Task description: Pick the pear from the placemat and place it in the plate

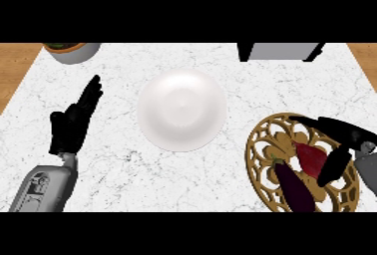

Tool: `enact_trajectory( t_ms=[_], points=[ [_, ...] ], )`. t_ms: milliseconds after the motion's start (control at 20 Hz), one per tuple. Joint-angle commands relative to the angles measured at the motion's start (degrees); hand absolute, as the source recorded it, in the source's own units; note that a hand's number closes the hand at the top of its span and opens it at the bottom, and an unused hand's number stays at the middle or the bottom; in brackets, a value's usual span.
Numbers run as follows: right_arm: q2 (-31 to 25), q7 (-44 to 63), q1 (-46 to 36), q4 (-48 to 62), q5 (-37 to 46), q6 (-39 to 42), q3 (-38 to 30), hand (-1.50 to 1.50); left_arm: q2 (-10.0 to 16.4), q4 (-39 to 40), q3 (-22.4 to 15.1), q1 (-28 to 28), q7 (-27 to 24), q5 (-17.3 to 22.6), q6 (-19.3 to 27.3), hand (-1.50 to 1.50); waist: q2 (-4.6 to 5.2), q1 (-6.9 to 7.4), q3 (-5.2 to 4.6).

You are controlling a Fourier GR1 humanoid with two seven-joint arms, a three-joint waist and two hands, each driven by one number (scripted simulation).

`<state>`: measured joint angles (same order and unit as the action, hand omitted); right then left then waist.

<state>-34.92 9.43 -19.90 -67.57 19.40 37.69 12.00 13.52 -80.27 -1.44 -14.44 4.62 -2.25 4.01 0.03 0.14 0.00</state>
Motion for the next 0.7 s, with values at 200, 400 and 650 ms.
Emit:
enact_trajectory(
  t_ms=[200,400,650],
  points=[
    [2.4,-7.9,-1.2,8.5,7.9,0.0,-2.9,-1.50,-0.7,1.1,2.0,-0.9,0.6,-1.4,-1.8,0.00,0.00,0.01,0.01],
    [7.4,-7.9,-0.8,7.3,12.3,-8.4,-1.4,1.50,-1.4,-1.5,2.1,-0.3,1.5,-1.4,-1.2,0.00,0.02,0.16,0.02],
    [5.6,-10.9,-4.1,10.5,14.4,-5.1,-5.2,1.50,-2.2,1.6,3.3,-2.4,-0.4,-2.1,-2.2,0.00,0.05,0.02,0.00]
  ],
)
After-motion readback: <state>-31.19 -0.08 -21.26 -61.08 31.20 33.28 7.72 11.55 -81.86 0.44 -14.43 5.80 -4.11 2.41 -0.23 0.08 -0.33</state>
